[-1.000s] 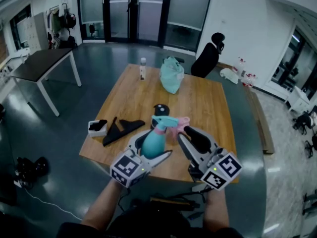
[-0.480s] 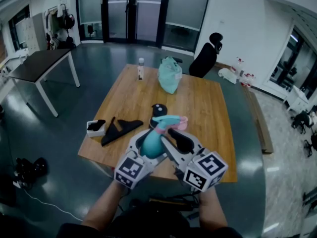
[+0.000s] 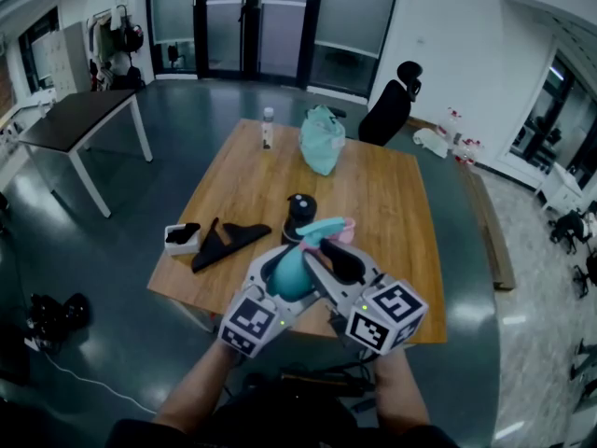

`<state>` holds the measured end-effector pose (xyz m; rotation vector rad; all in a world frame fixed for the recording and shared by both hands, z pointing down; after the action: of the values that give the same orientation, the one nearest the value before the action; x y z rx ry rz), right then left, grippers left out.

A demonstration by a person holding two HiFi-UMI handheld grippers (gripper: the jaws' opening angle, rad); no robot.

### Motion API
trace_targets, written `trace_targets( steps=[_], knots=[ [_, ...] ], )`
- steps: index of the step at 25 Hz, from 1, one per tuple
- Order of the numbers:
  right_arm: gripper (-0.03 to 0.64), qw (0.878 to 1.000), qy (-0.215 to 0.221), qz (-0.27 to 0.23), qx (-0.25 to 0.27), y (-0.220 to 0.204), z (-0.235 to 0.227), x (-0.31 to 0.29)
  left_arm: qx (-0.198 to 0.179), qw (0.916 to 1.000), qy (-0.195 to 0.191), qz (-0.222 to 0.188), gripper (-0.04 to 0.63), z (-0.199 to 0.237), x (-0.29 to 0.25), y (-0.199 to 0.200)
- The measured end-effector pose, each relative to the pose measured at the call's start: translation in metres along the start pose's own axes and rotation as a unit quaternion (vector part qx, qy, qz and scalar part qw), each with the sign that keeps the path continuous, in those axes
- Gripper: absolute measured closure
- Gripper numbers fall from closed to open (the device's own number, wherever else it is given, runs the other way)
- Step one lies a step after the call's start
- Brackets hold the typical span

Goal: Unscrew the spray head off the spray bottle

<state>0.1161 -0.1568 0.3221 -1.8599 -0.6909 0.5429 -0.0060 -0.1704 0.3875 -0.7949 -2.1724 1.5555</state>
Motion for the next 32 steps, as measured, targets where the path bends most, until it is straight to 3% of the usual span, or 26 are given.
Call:
trace_targets(
  steps=[10,19,22,27,32],
  knots=[
    [0.472,0.993,0.119,0.016,-0.007,0.005,-0.016,0.011,0.017,0.9941,-0.100,-0.038,0.178,-0.001,0.004,0.007],
    [0.472,0.974,0.224,0.025,-0.023,0.008,-0.019,0.013,0.063,0.9791,-0.174,-0.084,0.178,-0.001,0.015,0.011],
    [0.471,0.978,0.206,0.019,-0.022,0.009,-0.017,0.011,0.067,0.9837,-0.144,-0.084,0.178,0.002,0.015,0.011],
    [0.468,0.983,0.177,-0.005,-0.043,0.006,-0.014,0.012,0.062,0.9941,-0.058,-0.068,0.178,0.016,0.017,0.005],
    [0.468,0.996,0.078,-0.014,-0.031,0.006,-0.005,-0.001,0.026,0.9992,-0.005,-0.029,0.178,0.016,0.009,0.000]
  ],
)
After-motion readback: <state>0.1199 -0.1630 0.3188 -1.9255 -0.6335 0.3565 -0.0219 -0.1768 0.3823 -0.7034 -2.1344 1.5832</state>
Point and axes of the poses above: the fingertips, and each gripper's own axes: x backward along the fingers, z to its left, y out of its top, the point moved 9 cm from there along x, backward along the fingers, and after that the axes turned 14 degrees about -x, right-handed, at the moved point
